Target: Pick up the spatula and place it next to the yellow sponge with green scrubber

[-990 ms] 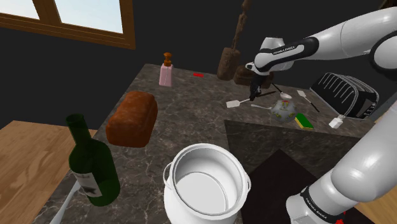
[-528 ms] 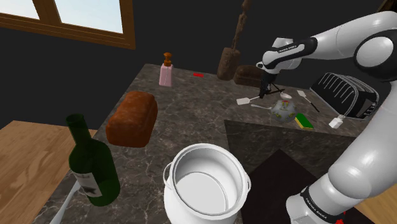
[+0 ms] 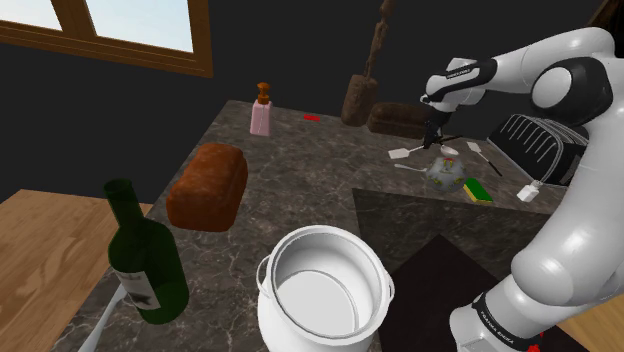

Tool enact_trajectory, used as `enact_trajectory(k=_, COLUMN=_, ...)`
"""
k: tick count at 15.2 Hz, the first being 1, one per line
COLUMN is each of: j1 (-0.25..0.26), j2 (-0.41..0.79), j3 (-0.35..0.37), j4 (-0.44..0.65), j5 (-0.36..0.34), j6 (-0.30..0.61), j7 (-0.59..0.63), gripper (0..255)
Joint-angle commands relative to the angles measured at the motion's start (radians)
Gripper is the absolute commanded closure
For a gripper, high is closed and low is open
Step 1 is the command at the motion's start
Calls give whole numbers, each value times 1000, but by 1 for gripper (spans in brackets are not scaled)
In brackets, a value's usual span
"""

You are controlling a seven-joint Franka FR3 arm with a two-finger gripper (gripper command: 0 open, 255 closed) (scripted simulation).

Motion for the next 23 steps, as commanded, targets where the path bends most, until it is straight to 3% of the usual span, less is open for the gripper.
enact_trajectory(k=1, j1=-29, j2=44, j3=-6, j4=59, j5=15, j6=-15, j7=-39, gripper=255)
enact_trajectory(k=16, j1=-40, j2=140, j3=9, j4=-10, j5=42, j6=148, j7=-48, gripper=255)
enact_trajectory(k=23, j1=-40, j2=145, j3=10, j4=-12, j5=43, j6=156, j7=-48, gripper=255)
